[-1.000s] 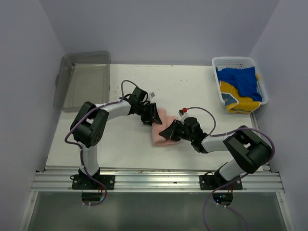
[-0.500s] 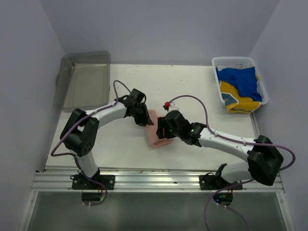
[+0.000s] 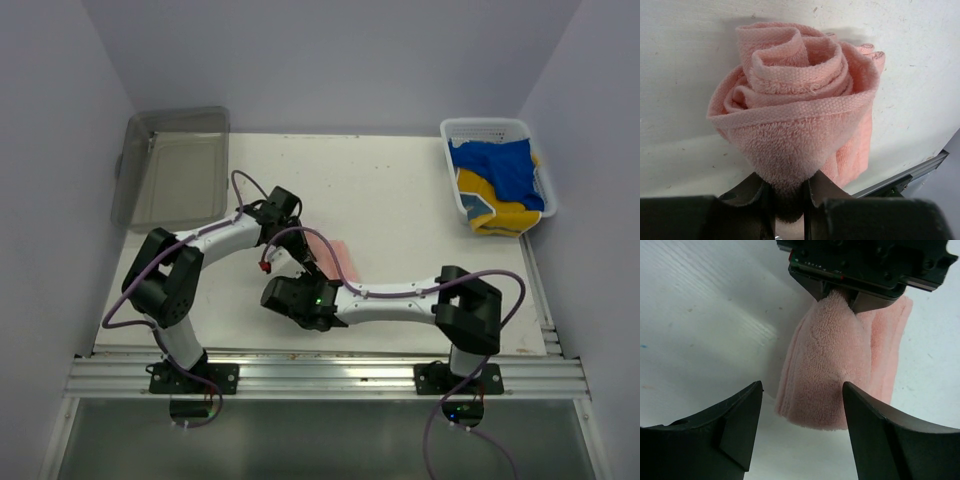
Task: Roll the towels
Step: Roll the towel
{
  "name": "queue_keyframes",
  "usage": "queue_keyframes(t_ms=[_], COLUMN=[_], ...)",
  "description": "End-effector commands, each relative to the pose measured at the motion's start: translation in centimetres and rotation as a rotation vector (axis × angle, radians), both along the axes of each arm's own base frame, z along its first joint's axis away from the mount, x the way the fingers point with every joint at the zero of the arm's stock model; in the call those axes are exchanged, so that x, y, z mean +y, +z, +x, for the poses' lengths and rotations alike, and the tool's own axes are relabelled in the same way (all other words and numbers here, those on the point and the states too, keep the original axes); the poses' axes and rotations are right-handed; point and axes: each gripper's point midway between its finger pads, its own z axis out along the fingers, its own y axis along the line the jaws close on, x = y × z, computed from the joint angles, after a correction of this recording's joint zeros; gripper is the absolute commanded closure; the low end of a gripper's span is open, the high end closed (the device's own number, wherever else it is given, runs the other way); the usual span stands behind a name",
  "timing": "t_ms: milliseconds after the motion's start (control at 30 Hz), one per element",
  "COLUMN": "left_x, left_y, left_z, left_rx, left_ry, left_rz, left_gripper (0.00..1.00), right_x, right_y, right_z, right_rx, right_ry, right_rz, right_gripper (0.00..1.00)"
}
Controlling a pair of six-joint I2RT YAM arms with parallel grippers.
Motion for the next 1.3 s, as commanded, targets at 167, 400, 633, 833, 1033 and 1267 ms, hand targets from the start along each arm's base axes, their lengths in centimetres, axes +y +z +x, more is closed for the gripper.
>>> queue_keyframes(t_ms=[167, 400, 633, 833, 1033, 1267], left_x=[2.4, 1.8, 1.3, 1.0, 0.9, 0.6], left_y=[-2.6, -1.8, 0.0, 2.5, 5.7, 5.6], left_z=[-2.2, -2.3, -2.0, -1.4, -0.6, -0.8], left_rx=[0.097, 0.067, 0.018, -0.049, -0.157, -0.168], left_ry=[0.014, -0.008, -0.018, -0.033, -0.055, -0.101], left_rz=[0.114, 0.069, 0.016, -0.023, -0.055, -0.080], left_gripper=[0.98, 0.90, 0.78, 0.53, 0.24, 0.17], right_x=[-1.3, -2.6, -3.7, -3.5, -3.3, -4.6], right_y=[1.0, -2.5, -3.4, -2.8, -1.3, -1.1], right_z=[2.7, 2.5, 2.7, 2.6, 2.0, 1.5], right_rx=[-0.226, -0.175, -0.076, 0.071, 0.197, 0.322], right_ry=[-0.108, -0.151, -0.196, -0.160, -0.150, -0.195], right_rz=[-0.262, -0.324, -0.170, 0.051, 0.299, 0.511], right_gripper=[0.29, 0.34, 0.63, 0.80, 0.85, 0.84])
